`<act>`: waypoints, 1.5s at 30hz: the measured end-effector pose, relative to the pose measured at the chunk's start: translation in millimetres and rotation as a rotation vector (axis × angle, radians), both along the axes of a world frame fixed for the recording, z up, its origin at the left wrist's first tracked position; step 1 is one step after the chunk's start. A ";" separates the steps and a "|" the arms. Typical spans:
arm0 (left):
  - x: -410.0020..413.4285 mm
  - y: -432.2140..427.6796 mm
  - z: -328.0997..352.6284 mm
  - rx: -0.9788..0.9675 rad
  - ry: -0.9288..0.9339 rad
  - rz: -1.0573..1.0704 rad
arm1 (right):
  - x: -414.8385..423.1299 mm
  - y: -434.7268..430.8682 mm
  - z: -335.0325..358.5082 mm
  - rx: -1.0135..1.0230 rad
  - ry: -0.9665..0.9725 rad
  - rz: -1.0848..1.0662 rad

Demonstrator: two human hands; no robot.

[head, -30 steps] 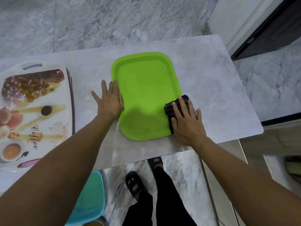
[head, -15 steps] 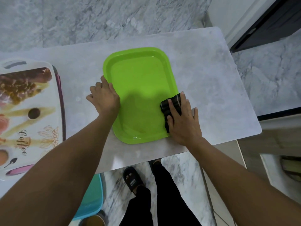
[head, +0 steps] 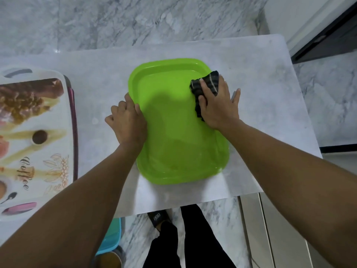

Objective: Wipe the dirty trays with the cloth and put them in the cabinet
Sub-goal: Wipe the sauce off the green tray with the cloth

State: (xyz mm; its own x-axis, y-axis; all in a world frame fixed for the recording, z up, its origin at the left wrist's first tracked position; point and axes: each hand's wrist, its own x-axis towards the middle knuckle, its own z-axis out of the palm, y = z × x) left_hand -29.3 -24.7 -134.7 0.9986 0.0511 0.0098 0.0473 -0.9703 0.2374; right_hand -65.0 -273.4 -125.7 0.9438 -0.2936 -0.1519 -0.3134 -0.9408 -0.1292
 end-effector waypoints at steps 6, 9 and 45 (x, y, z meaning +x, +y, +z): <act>-0.6 -0.6 2.1 -0.026 0.021 0.009 | 24.5 -9.1 2.3 -0.019 -0.012 0.077; -0.7 -0.9 3.4 -0.023 0.028 0.009 | 24.9 -12.7 4.2 -0.032 0.005 0.116; -1.4 -3.7 3.0 -0.049 -0.092 0.025 | 170.8 71.4 8.1 -0.167 -0.062 0.983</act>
